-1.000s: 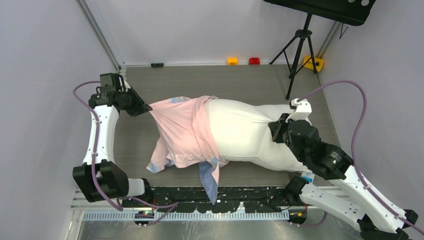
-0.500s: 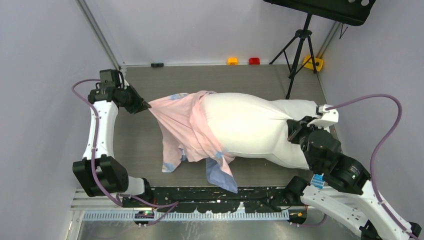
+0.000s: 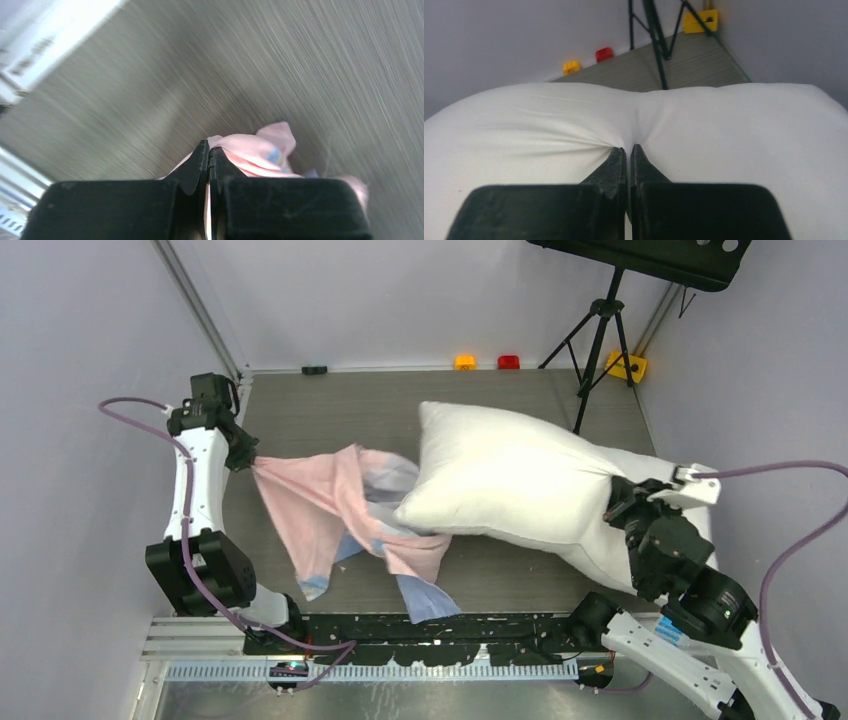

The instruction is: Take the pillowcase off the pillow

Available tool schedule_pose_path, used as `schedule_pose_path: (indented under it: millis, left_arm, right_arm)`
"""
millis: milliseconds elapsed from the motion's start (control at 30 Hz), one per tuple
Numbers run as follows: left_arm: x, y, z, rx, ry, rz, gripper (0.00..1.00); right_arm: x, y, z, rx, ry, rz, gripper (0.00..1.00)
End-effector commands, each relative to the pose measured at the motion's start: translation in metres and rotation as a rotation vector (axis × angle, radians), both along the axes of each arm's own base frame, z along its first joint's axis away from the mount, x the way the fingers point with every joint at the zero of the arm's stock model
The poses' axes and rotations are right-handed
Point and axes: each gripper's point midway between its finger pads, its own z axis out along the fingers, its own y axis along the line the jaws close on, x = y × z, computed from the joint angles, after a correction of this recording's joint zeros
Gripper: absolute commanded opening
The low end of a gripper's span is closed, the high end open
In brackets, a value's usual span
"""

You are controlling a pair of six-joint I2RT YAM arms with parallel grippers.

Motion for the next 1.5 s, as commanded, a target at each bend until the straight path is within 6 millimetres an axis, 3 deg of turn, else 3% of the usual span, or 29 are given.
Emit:
schedule_pose_path:
  millis: [0,200,333,433,667,800,833,900,933,1000,1033,1067,1267,1300,1433,1467]
  left_arm:
    - [-0.009,0.080,0.034,0.314,-0.054,0.293,0.00]
    - [0.003,0.065,0.042,0.278,-0.109,0.244,0.00]
    - [0.030,0.025,0.058,0.200,-0.229,0.107,0.00]
    - [0.048,-0.003,0.081,0.201,-0.332,0.062,0.00]
    - [0.111,-0.066,0.158,0.072,-0.575,-0.049,0.00]
    - [0.150,-0.119,0.220,-0.139,-0.783,-0.202,0.00]
    - [0.153,-0.138,0.247,-0.183,-0.852,-0.266,0.00]
    - [0.155,-0.167,0.273,-0.202,-0.913,-0.368,0.00]
    - [0.154,-0.175,0.281,-0.180,-0.929,-0.397,0.10]
    - [0.150,-0.174,0.272,-0.108,-0.885,-0.389,0.68]
    - [0.148,-0.168,0.262,-0.071,-0.853,-0.375,0.91]
    - [0.144,-0.160,0.252,-0.033,-0.822,-0.363,0.99]
    - [0.103,-0.120,0.207,0.265,-0.750,-0.426,1.00]
    - [0.094,-0.115,0.202,0.304,-0.755,-0.441,1.00]
    - [0.064,-0.104,0.169,0.409,-0.775,-0.504,1.00]
    - [0.059,-0.102,0.158,0.421,-0.769,-0.508,1.00]
  right_arm:
    - [-0.019,-0.069,0.052,0.177,-0.207,-0.352,0.00]
    - [-0.004,-0.045,0.051,0.180,-0.198,-0.268,0.00]
    - [0.016,-0.017,0.046,0.183,-0.170,-0.202,0.00]
    - [0.037,0.012,0.052,0.221,-0.188,-0.141,0.00]
    - [0.104,0.097,0.090,0.245,-0.201,-0.003,0.00]
    - [0.134,0.146,0.143,0.318,-0.285,0.118,0.00]
    - [0.140,0.159,0.156,0.326,-0.297,0.158,0.00]
    - [0.146,0.187,0.179,0.305,-0.317,0.274,0.01]
    - [0.149,0.198,0.181,0.282,-0.298,0.310,0.13]
    - [0.153,0.205,0.183,0.248,-0.257,0.328,0.46]
    - [0.155,0.205,0.177,0.212,-0.229,0.325,0.55]
    - [0.156,0.203,0.170,0.180,-0.205,0.313,0.60]
    - [0.145,0.160,0.120,0.062,-0.154,0.192,0.65]
    - [0.144,0.154,0.104,0.029,-0.133,0.178,0.61]
    - [0.147,0.123,0.063,-0.078,-0.042,0.094,0.28]
    - [0.152,0.112,0.052,-0.095,-0.009,0.058,0.27]
